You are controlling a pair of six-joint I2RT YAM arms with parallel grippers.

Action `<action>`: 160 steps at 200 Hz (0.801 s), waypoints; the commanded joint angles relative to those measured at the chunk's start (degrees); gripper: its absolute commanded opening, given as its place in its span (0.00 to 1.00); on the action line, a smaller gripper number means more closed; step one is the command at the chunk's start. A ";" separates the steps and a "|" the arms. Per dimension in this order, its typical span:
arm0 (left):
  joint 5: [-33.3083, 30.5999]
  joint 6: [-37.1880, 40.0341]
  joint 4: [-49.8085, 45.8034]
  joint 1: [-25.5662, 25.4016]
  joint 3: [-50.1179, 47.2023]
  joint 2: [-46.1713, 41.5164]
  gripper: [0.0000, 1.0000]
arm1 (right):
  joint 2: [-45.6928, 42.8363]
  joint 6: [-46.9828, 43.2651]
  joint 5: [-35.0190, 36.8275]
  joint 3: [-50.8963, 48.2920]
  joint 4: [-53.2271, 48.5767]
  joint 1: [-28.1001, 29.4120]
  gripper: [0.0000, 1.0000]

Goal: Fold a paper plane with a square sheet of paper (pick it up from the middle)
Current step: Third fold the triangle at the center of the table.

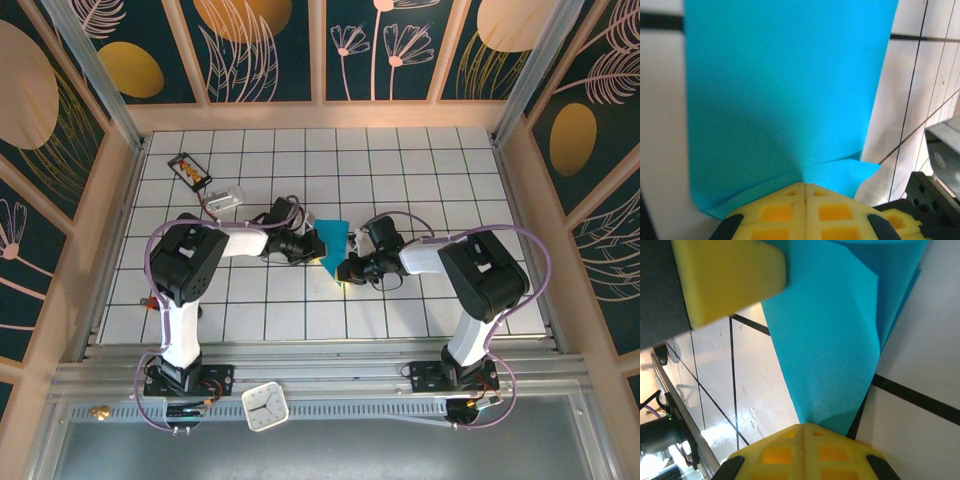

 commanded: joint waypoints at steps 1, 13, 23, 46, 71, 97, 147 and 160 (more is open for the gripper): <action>-9.42 2.34 -0.46 4.54 0.52 3.21 0.00 | 4.06 -2.85 12.44 -2.87 -11.07 -0.22 0.00; -9.54 2.72 -0.40 5.07 1.03 3.19 0.00 | 4.07 -2.91 12.53 -2.96 -11.23 -0.22 0.00; -9.77 3.08 -0.41 5.52 1.31 3.33 0.00 | 3.96 -2.87 12.53 -3.03 -11.17 -0.22 0.00; -8.53 3.33 0.33 6.78 1.61 3.15 0.00 | 3.91 -2.87 12.70 -3.04 -11.17 -0.22 0.00; -6.50 1.72 3.80 6.86 -1.14 -2.38 0.00 | 3.93 -2.71 12.46 -2.96 -10.99 -0.22 0.00; -3.46 -3.13 9.51 6.06 -7.68 -8.62 0.00 | 4.11 -2.86 12.53 -2.81 -10.99 -0.22 0.00; -0.98 -7.54 13.43 -0.94 -10.97 -9.69 0.00 | 4.10 -2.99 12.78 -2.51 -11.31 -0.40 0.00; -1.12 -8.76 15.27 -1.52 -11.83 -9.97 0.00 | 4.16 -2.92 12.71 -2.52 -11.17 -0.47 0.00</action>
